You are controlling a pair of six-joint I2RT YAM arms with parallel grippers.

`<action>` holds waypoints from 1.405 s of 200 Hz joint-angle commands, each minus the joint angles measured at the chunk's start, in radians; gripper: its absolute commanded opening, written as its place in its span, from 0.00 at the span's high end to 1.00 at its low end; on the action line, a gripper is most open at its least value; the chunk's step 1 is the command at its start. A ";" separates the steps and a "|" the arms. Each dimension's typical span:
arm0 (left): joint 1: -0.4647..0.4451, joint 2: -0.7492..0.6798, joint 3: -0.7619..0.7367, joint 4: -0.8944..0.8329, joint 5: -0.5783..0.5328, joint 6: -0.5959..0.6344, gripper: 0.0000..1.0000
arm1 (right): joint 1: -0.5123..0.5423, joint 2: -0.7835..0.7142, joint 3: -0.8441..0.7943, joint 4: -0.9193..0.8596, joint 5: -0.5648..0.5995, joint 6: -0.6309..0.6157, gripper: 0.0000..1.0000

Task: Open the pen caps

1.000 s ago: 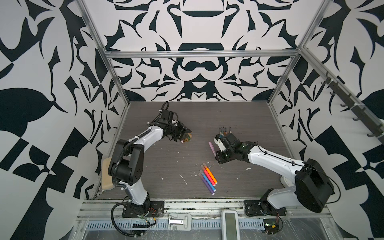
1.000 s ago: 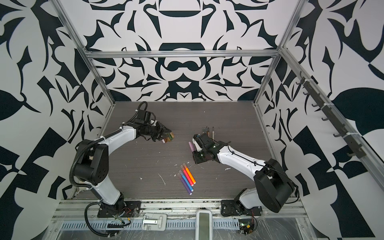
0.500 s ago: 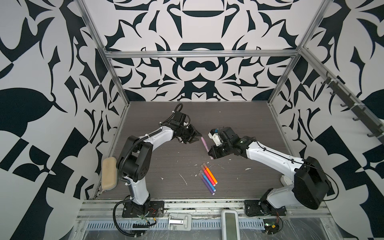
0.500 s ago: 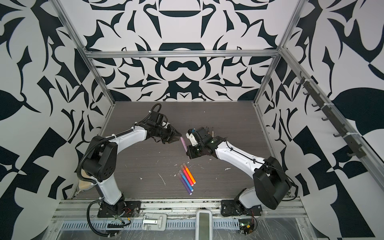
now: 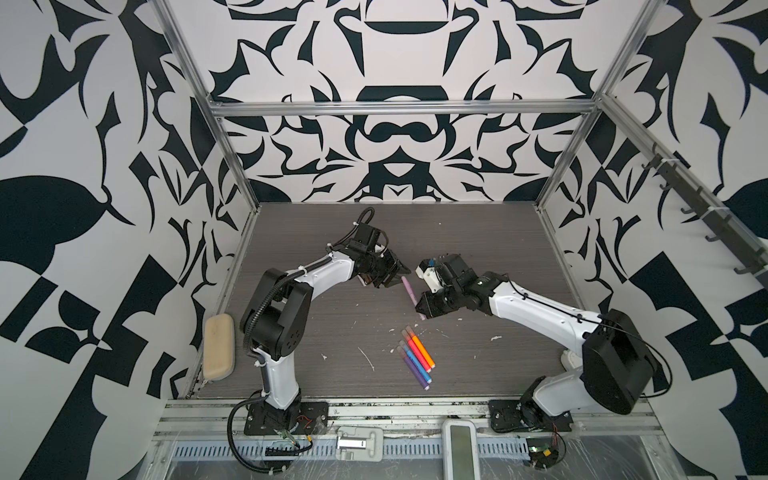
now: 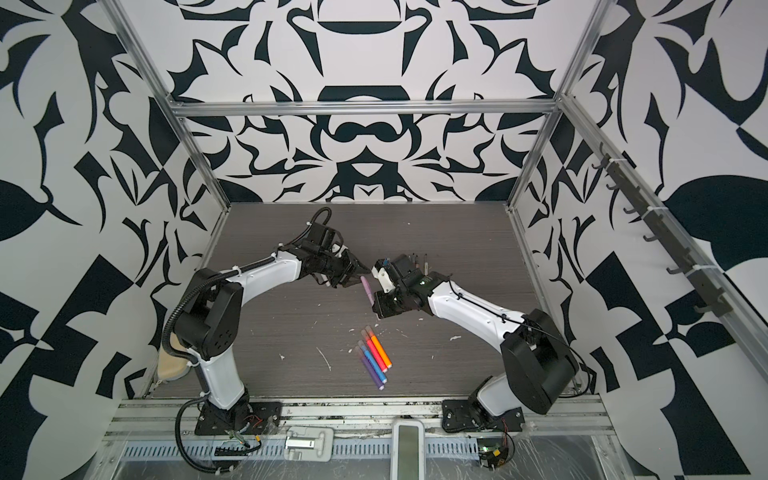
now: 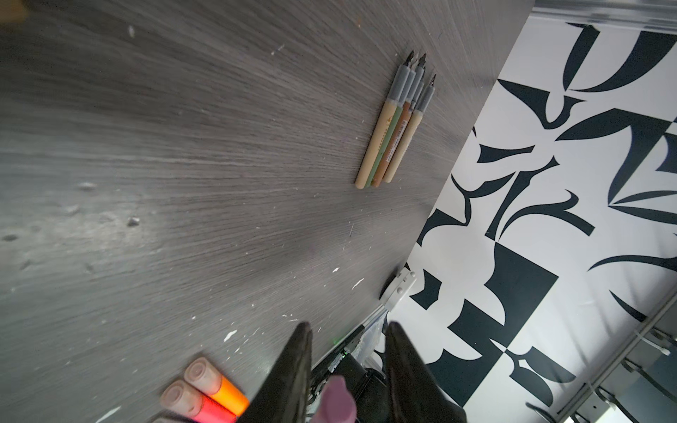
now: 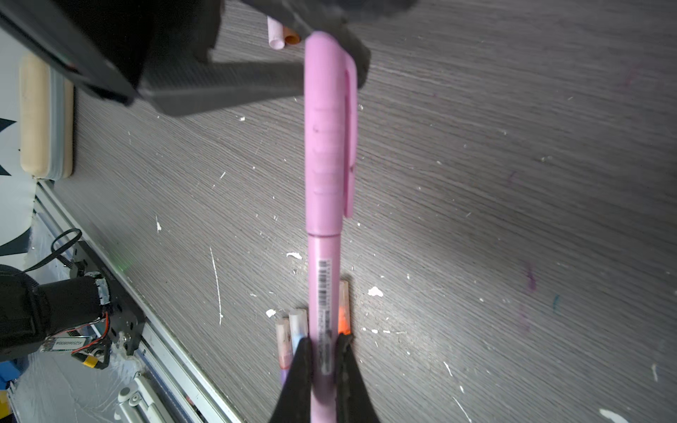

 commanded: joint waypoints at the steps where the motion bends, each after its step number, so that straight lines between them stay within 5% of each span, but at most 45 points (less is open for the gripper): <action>1: -0.013 0.020 0.031 0.004 0.004 -0.008 0.64 | -0.008 -0.009 0.047 0.013 -0.010 0.001 0.93; 35: -0.019 0.028 0.039 0.004 0.008 -0.007 0.69 | -0.041 -0.002 0.065 0.007 -0.028 0.000 0.93; 110: -0.033 0.050 0.085 0.046 0.046 0.000 1.00 | -0.118 0.009 0.108 0.028 -0.096 0.050 0.90; 132: -0.033 0.054 0.093 0.068 0.068 -0.007 1.00 | -0.149 -0.026 0.102 0.057 -0.117 0.041 0.70; 153: -0.033 0.056 0.111 0.078 0.083 0.000 1.00 | -0.159 -0.082 0.099 0.067 -0.094 -0.009 0.18; 178: -0.030 0.058 0.129 0.067 0.080 0.010 1.00 | -0.164 -0.124 0.116 0.054 -0.049 -0.041 0.12; 196: -0.030 0.056 0.146 0.032 0.069 0.038 1.00 | -0.175 -0.118 0.171 -0.009 0.025 0.060 0.03; 213: -0.030 0.045 0.159 -0.006 0.051 0.073 1.00 | -0.231 -0.078 0.220 -0.049 -0.074 0.122 0.05; 237: -0.030 0.030 0.173 -0.052 0.025 0.113 1.00 | -0.315 -0.015 0.180 0.013 -0.299 0.273 0.28; 281: -0.028 0.022 0.180 -0.074 0.023 0.123 1.00 | -0.322 -0.022 0.047 0.225 -0.450 0.391 0.36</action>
